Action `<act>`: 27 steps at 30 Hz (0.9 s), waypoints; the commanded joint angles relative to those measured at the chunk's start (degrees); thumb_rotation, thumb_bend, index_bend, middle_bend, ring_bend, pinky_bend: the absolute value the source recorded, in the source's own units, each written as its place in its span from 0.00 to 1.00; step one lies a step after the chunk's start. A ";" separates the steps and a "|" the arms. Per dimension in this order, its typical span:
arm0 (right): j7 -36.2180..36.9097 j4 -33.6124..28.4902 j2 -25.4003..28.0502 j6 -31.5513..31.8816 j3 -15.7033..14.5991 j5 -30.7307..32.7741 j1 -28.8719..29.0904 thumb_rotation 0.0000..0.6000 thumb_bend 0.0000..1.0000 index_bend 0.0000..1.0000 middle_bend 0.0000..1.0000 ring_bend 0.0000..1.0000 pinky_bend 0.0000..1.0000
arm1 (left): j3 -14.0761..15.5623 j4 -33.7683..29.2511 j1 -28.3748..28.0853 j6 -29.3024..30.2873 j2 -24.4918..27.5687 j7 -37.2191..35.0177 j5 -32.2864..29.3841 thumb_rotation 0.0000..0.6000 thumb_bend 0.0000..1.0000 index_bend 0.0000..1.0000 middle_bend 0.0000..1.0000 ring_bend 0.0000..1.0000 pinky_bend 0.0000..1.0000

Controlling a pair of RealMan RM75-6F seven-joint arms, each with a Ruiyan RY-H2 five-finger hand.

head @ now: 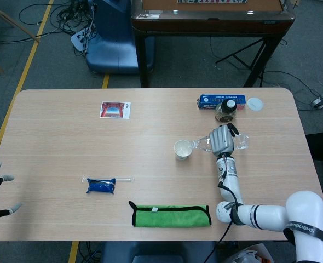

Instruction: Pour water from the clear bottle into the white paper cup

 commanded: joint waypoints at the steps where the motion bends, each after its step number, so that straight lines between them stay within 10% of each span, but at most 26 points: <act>1: 0.19 -0.03 0.05 -0.06 0.10 -0.04 -0.11 1.00 0.13 0.60 0.65 0.53 0.55 | 0.01 0.01 0.00 0.02 -0.01 0.06 0.02 1.00 0.10 0.31 0.00 0.06 0.44; 27: 38.16 4.56 2.47 -12.01 2.29 -16.49 -10.68 1.00 0.13 0.60 0.64 0.52 0.55 | 0.12 0.22 -0.14 -0.38 -0.32 0.52 -0.30 1.00 0.10 0.31 0.00 0.06 0.44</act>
